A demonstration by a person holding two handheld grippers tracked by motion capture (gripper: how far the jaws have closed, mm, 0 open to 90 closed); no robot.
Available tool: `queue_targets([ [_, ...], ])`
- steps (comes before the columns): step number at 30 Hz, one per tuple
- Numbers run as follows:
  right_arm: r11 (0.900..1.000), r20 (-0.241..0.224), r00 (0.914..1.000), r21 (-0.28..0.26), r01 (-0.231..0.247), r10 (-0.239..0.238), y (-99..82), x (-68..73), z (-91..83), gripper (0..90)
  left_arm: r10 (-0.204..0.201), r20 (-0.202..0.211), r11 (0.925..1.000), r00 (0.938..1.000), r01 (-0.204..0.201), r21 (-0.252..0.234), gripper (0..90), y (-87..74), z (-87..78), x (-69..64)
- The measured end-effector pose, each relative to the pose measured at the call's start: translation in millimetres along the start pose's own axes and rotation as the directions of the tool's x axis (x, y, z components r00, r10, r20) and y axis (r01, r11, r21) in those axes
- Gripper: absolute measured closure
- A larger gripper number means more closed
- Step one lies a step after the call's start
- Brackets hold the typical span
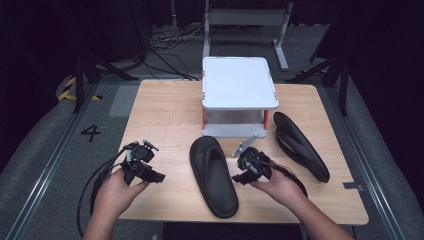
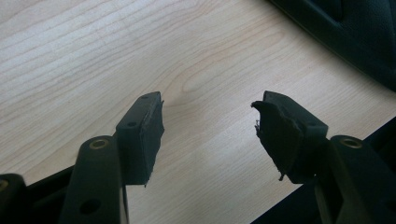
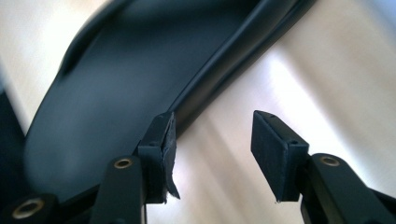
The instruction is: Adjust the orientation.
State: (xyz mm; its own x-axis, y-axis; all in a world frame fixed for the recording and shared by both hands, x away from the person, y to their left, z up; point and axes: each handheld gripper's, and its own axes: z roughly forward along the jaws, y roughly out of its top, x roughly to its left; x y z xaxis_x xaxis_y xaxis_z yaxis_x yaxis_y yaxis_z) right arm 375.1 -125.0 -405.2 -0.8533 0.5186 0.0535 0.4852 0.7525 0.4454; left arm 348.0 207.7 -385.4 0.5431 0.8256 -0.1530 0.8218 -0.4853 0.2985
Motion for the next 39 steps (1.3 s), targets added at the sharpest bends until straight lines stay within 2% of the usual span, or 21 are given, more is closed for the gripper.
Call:
queue_targets([
  [4, 0.9994, 0.045, 0.9988, -0.030, -0.020, 0.021, 29.5, -10.7, 10.0, 48.3, -0.006, -0.002, 1.0000, 1.0000, 0.006, 0.005, 40.6, -1.6, 2.0, 1.8],
  [6, 0.9967, 0.023, 0.9982, -0.060, -0.055, 0.056, 43.5, -17.8, 14.5, 48.3, -0.009, 0.001, 0.9999, 1.0000, 0.009, 0.008, 40.6, -1.9, 2.6, 2.4],
  [8, 0.9953, 0.013, 0.9971, -0.062, -0.074, 0.075, 53.7, -22.0, 19.0, 47.9, -0.005, 0.000, 0.9999, 1.0000, 0.005, 0.012, 40.6, -2.3, 3.2, 2.9],
  [12, 0.9964, 0.042, 0.9961, -0.038, -0.076, 0.078, 65.7, -25.2, 30.4, 47.2, -0.004, 0.005, 1.0000, 1.0000, 0.004, 0.009, 40.6, -2.0, 2.8, 2.0],
  [13, 0.9969, 0.044, 0.9960, -0.017, -0.077, 0.078, 69.6, -27.6, 37.9, 49.9, -0.003, 0.005, 1.0000, 1.0000, 0.003, 0.008, 40.6, -1.9, 2.8, 2.0],
  [15, 0.9972, 0.062, 0.9953, 0.010, -0.075, 0.074, 71.5, -28.1, 42.2, 57.7, 0.001, 0.002, 1.0000, 1.0000, -0.001, 0.010, 40.6, -1.5, 3.2, 2.4],
  [16, 0.9961, 0.082, 0.9929, 0.014, -0.087, 0.086, 71.4, -27.7, 42.7, 61.1, 0.001, 0.002, 1.0000, 1.0000, -0.001, 0.009, 40.6, -1.4, 3.5, 2.2],
  [17, 0.9961, 0.082, 0.9929, 0.014, -0.087, 0.086, 71.4, -27.7, 42.7, 61.1, 0.001, 0.002, 1.0000, 1.0000, -0.001, 0.009, 40.6, -1.4, 3.5, 2.2],
  [18, 0.9937, 0.083, 0.9904, 0.008, -0.111, 0.110, 69.7, -27.6, 40.0, 65.6, 0.000, 0.001, 1.0000, 1.0000, 0.000, 0.009, 40.6, -1.2, 3.9, 2.0],
  [20, 0.9920, 0.102, 0.9868, -0.004, -0.126, 0.126, 66.6, -25.8, 35.3, 69.5, 0.002, 0.001, 0.9999, 1.0000, -0.002, 0.010, 40.5, -1.0, 4.1, 2.0],
  [21, 0.9920, 0.102, 0.9868, -0.004, -0.126, 0.126, 66.6, -25.8, 35.3, 69.5, 0.003, 0.000, 0.9999, 1.0000, -0.003, 0.012, 40.5, -0.8, 4.1, 1.7],
  [23, 0.9898, 0.131, 0.9811, -0.014, -0.142, 0.143, 58.7, -24.7, 27.4, 71.5, 0.005, 0.002, 0.9999, 1.0000, -0.005, 0.012, 40.5, -0.1, 4.1, 0.9],
  [30, 0.9781, 0.125, 0.9701, -0.039, -0.204, 0.208, 34.6, -31.2, 7.6, 75.9, 0.013, 0.003, 0.9998, 0.9999, -0.013, 0.013, 40.5, 2.5, 5.6, -0.7],
  [34, 0.9729, 0.130, 0.9642, -0.040, -0.228, 0.231, 16.4, -32.6, -1.5, 75.5, 0.019, 0.004, 0.9996, 0.9998, -0.019, 0.023, 40.4, 4.3, 7.7, -2.1],
  [37, 0.9720, 0.130, 0.9633, -0.041, -0.231, 0.235, 11.5, -33.0, -4.0, 73.9, 0.020, 0.006, 0.9995, 0.9998, -0.020, 0.024, 40.4, 5.1, 8.1, -2.9],
  [38, 0.9732, 0.132, 0.9643, -0.045, -0.226, 0.230, 9.6, -33.3, -4.8, 71.3, 0.019, 0.006, 0.9995, 0.9998, -0.019, 0.024, 40.4, 5.3, 8.4, -3.0],
  [39, 0.9738, 0.139, 0.9644, -0.066, -0.218, 0.225, 7.8, -33.5, -6.0, 63.7, 0.018, 0.006, 0.9995, 0.9998, -0.018, 0.026, 40.4, 5.6, 8.9, -2.9],
])
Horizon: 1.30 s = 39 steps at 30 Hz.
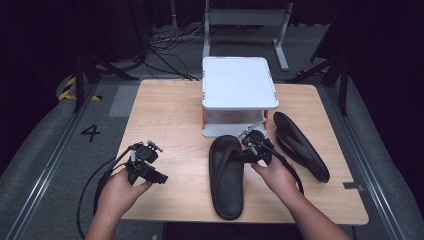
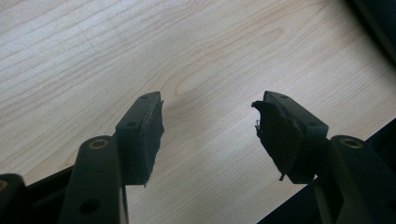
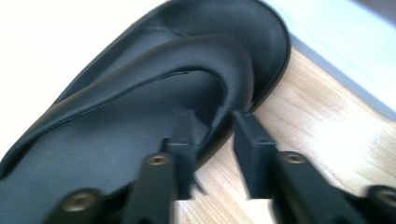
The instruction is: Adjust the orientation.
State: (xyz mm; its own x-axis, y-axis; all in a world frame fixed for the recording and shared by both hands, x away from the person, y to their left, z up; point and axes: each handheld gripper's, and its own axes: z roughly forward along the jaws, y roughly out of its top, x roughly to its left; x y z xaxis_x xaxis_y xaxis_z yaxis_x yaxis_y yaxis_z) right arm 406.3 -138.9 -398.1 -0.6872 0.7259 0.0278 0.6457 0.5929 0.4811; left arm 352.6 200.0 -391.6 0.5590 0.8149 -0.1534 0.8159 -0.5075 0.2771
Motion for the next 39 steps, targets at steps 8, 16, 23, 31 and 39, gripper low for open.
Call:
queue_targets([
  [8, 0.9948, 0.042, 0.9984, -0.093, 0.042, -0.038, -8.6, -3.8, -19.2, 53.5, 0.002, 0.001, 1.0000, 1.0000, -0.002, -0.007, 40.4, 0.7, -1.4, 2.4],
  [16, 0.9867, 0.103, 0.9946, -0.162, 0.003, 0.014, -27.2, -40.9, -63.1, 52.8, 0.012, 0.001, 0.9999, 0.9999, -0.012, -0.012, 40.4, 9.1, -2.2, 4.8],
  [23, 0.9787, 0.145, 0.9855, -0.197, -0.058, 0.087, -46.0, -73.7, -91.9, 52.0, 0.024, -0.014, 0.9997, 0.9996, -0.025, -0.009, 40.4, 15.7, -1.0, 7.3],
  [31, 0.9772, 0.206, 0.9682, -0.186, -0.103, 0.141, -55.1, -101.2, -102.6, 48.5, 0.025, 0.006, 0.9997, 0.9997, -0.024, -0.007, 40.3, 17.4, 0.5, 5.4],
  [39, 0.9899, 0.316, 0.9400, -0.097, -0.104, 0.130, -36.6, -131.0, -98.1, 40.1, 0.018, 0.007, 0.9998, 0.9998, -0.018, -0.007, 40.2, 13.3, -0.1, 6.4],
])
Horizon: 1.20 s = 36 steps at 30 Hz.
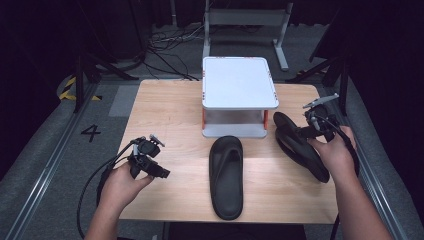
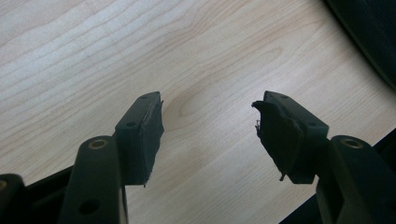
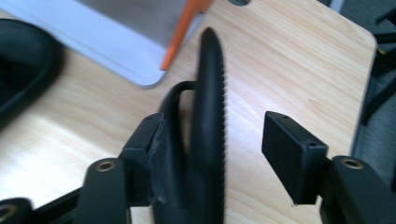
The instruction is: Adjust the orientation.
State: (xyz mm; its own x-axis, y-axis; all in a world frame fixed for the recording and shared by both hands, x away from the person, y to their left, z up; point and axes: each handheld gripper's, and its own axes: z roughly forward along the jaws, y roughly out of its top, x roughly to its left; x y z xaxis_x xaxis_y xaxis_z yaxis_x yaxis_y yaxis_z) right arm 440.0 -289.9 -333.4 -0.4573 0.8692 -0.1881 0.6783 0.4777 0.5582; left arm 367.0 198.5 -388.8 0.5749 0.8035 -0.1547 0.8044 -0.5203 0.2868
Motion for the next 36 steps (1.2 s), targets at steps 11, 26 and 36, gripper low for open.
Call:
queue_targets([
  [11, 0.9938, -0.037, 0.9993, 0.111, 0.002, 0.002, 20.2, -4.2, 34.5, 44.8, -0.015, -0.002, 0.9999, 0.9999, 0.015, -0.003, 40.2, -6.1, -2.3, 0.8],
  [26, 0.9788, -0.023, 0.9996, 0.204, 0.021, -0.016, 18.4, 1.7, 60.8, 65.5, -0.015, -0.005, 0.9999, 0.9999, 0.015, 0.002, 40.2, -7.5, -1.5, 0.9],
  [36, 0.9851, -0.180, 0.9829, 0.172, -0.004, 0.036, 8.7, 25.3, 20.0, 66.4, -0.006, -0.008, 1.0000, 1.0000, 0.006, 0.007, 40.2, -4.2, 1.0, -1.0],
])
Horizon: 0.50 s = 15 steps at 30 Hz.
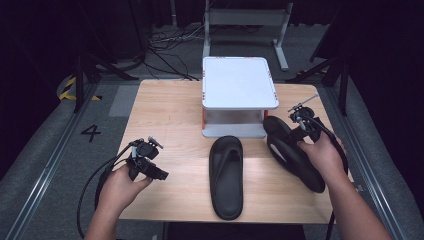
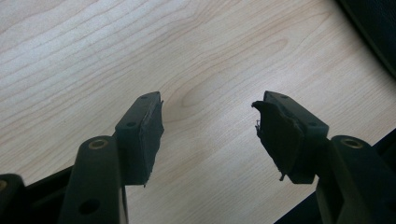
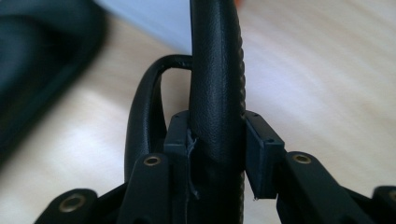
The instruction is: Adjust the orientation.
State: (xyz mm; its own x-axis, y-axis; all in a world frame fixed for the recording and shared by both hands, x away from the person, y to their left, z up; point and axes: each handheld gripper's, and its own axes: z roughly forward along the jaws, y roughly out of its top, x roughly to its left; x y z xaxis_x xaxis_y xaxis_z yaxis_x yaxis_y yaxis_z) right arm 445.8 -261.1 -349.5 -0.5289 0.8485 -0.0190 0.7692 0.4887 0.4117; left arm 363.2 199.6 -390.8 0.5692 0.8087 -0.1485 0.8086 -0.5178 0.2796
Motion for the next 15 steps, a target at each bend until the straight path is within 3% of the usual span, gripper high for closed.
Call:
queue_targets([
  [3, 0.9999, -0.095, 0.9955, -0.013, 0.004, -0.005, -8.0, 19.4, -9.2, 66.5, 0.006, 0.006, 1.0000, 1.0000, -0.006, 0.000, 40.2, 1.4, 0.9, -1.7],
  [5, 0.9997, -0.130, 0.9913, -0.006, 0.022, -0.023, -10.5, 30.1, -7.9, 66.4, 0.014, -0.001, 0.9999, 0.9999, -0.014, 0.004, 40.2, 2.3, 1.1, -2.3],
  [9, 0.9988, -0.115, 0.9924, 0.018, 0.045, -0.042, -10.4, 41.4, 5.8, 66.0, 0.009, 0.005, 1.0000, 0.9999, -0.010, 0.002, 40.2, 2.8, 1.8, -3.5],
  [13, 0.9984, -0.125, 0.9914, 0.036, 0.044, -0.039, -8.7, 41.1, 18.0, 66.1, 0.010, 0.001, 0.9999, 0.9999, -0.010, 0.003, 40.2, 2.5, 1.9, -1.0],
  [15, 0.9988, -0.107, 0.9936, 0.030, 0.038, -0.035, -7.8, 37.5, 19.2, 66.5, 0.005, 0.004, 1.0000, 1.0000, -0.005, 0.004, 40.2, 2.2, 2.7, -0.8],
])
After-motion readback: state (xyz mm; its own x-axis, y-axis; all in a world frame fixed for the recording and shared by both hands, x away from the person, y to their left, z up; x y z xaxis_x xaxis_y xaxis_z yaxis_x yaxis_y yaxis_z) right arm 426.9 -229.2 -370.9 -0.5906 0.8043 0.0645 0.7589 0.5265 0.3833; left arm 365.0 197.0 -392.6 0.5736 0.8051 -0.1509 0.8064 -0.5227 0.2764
